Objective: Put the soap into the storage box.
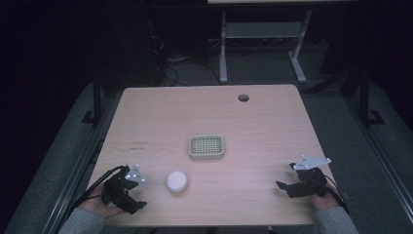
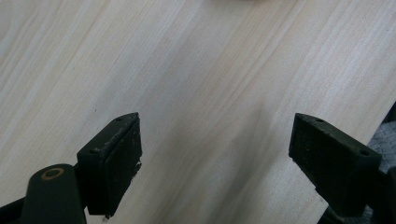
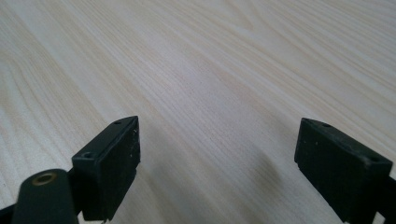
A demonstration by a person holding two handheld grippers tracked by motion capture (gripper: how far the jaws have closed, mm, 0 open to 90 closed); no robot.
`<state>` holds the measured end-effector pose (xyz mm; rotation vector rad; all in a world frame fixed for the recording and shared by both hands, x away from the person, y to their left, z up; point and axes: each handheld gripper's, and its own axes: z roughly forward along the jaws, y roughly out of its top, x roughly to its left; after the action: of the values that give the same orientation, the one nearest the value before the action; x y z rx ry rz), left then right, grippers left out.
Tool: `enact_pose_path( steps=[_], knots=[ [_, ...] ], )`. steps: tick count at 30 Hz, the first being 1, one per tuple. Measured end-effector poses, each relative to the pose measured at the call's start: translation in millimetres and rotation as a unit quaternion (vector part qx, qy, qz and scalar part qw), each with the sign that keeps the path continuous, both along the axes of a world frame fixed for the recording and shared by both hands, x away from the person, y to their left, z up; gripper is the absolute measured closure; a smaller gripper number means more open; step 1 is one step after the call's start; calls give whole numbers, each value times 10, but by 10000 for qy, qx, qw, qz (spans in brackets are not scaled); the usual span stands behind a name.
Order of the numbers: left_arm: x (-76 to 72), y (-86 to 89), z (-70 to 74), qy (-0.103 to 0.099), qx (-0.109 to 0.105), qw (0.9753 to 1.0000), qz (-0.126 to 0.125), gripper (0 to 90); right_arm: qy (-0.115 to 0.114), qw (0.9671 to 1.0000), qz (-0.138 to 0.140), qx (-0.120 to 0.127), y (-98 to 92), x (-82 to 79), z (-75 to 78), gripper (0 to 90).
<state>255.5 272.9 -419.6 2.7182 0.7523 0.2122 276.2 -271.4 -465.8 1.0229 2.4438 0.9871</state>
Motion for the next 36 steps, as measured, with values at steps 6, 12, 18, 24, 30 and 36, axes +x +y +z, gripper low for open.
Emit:
enact_pose_path(
  steps=[6, 12, 18, 24, 30, 36],
  knots=[
    [28, -72, 63, 6, 5, 9999, -122, 171, 7, 10000, 13, 23, 5, -5, -4, 136],
    [77, -178, 118, -17, 100, 9995, -292, 172, -43, 10000, 30, 1, 22, -20, 21, 137],
    [140, -299, 158, 17, 148, 9989, -439, 172, -46, 10000, 62, 11, 29, -17, 20, 137],
    [209, -394, 183, 84, 196, 9982, -553, 172, -54, 10000, 69, 23, 25, -21, 20, 137],
    [249, -476, 233, 81, 247, 9975, -651, 172, -79, 9999, 59, 52, 28, -16, 30, 136],
    [280, -538, 270, 75, 294, 9968, -738, 172, -50, 9999, 74, 49, 42, -21, 24, 137]
  ],
)
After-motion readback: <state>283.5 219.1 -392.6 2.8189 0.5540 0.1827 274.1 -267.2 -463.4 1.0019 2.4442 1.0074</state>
